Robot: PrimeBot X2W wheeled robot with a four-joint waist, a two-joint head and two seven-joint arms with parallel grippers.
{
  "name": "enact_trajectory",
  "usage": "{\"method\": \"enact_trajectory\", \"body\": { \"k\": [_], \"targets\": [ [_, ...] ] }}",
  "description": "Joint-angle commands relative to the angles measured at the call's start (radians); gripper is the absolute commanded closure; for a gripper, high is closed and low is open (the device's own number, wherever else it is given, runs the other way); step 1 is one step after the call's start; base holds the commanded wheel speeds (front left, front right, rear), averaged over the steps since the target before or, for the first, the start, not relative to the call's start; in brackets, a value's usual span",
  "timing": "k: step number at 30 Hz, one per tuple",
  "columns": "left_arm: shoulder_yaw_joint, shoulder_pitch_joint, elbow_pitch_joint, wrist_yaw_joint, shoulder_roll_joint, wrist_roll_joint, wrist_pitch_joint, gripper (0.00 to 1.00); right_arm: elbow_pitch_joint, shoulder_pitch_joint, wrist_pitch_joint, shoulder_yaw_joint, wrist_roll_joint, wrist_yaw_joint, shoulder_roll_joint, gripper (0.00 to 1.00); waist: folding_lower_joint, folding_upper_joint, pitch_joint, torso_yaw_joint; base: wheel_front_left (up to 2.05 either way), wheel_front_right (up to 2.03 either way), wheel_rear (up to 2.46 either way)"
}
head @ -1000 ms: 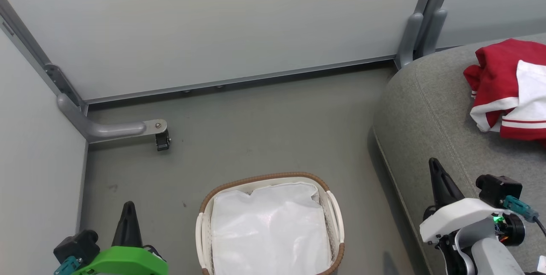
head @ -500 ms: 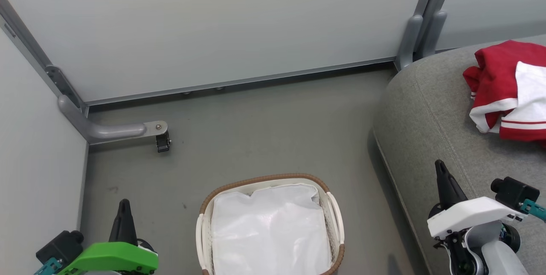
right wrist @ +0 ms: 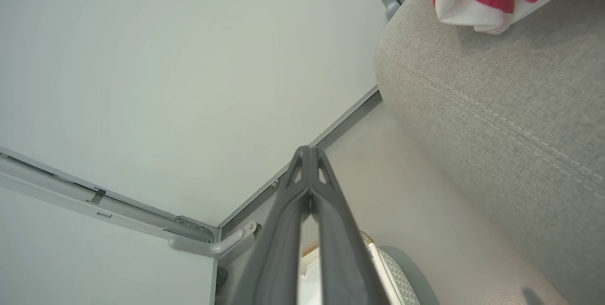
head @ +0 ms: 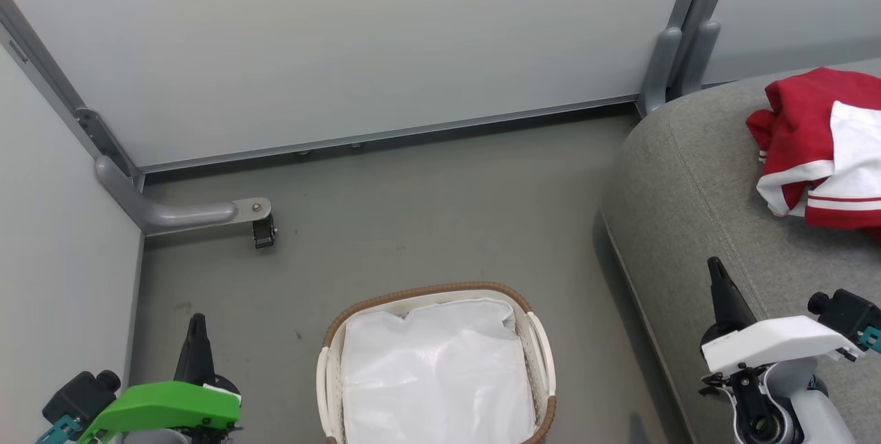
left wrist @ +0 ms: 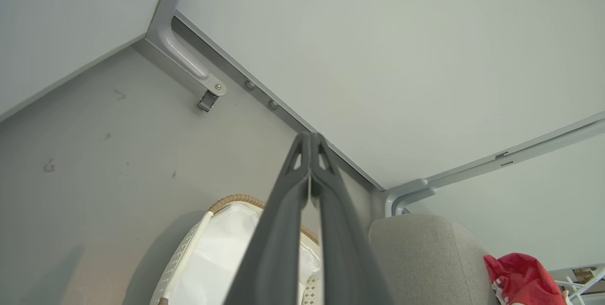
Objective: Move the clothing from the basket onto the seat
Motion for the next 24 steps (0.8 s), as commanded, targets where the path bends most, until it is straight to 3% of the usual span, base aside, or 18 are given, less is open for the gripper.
{"method": "enact_trajectory", "body": {
  "k": [1, 24],
  "targets": [
    [0.008, -0.029, -0.016, -0.006, 0.005, -0.033, 0.009, 1.00, -0.017, 0.003, 0.009, -0.006, 0.037, 0.000, -0.005, 1.00, 0.0000, 0.0000, -0.001, 0.000, 0.00, 0.00, 0.00],
    [0.032, -0.046, -0.037, -0.020, 0.006, -0.273, 0.077, 1.00, -0.047, 0.017, 0.075, -0.025, 0.301, 0.000, -0.001, 1.00, 0.0000, 0.0000, -0.010, 0.001, 0.00, 0.00, 0.00]
  ]
}}
